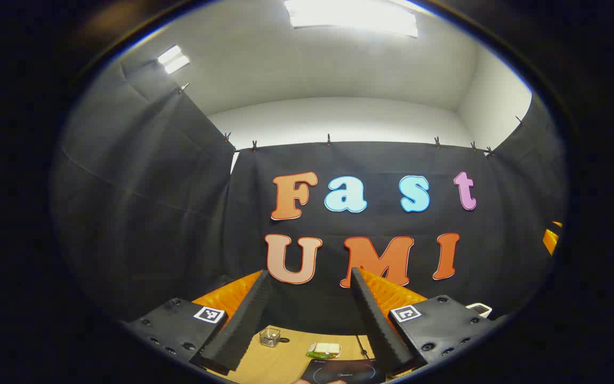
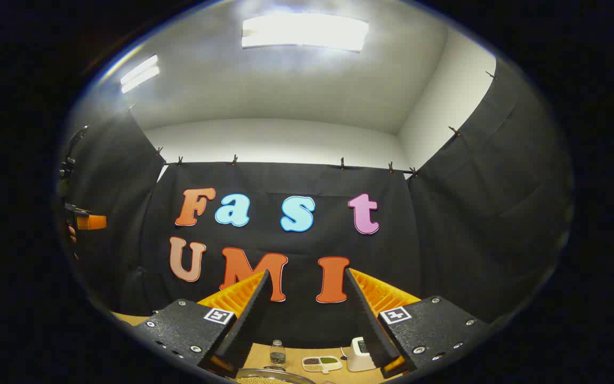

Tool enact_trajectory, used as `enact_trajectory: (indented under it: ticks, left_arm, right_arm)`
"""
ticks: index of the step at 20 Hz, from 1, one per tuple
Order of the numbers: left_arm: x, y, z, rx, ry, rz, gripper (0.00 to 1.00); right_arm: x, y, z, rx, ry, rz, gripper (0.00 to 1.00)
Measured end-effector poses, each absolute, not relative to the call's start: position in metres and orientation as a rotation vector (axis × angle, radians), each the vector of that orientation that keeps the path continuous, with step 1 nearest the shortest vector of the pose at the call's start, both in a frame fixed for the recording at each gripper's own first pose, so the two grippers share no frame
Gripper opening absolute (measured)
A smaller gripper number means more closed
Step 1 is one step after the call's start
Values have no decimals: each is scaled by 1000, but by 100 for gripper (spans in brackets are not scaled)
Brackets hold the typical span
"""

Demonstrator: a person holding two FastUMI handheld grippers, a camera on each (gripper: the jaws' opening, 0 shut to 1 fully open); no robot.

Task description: First push the handle of the pot to place it horizontally, then grasp the pot with both hands and set it on the induction cooktop.

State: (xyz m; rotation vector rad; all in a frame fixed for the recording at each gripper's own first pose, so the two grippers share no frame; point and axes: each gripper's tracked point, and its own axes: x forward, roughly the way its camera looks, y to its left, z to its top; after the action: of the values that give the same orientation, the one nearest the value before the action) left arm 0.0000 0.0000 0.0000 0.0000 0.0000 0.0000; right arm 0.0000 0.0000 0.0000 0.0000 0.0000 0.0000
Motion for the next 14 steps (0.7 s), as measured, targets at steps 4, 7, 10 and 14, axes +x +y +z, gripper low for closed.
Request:
enact_trajectory:
  ticks: [4,7,10,14]
  left_arm:
    - [3,-1,-9,-4,14,-15,97]
    - [6,-1,-16,13,31,-12,98]
    - [9,-4,-15,19,24,-16,97]
    - [10,-4,-11,35,-2,-4,97]
  right_arm:
    - [3,1,-6,-20,10,-18,84]
    - [4,4,-9,7,27,-9,84]
    - [5,4,-9,39,31,8,84]
    - [6,9,-13,76,23,40,91]
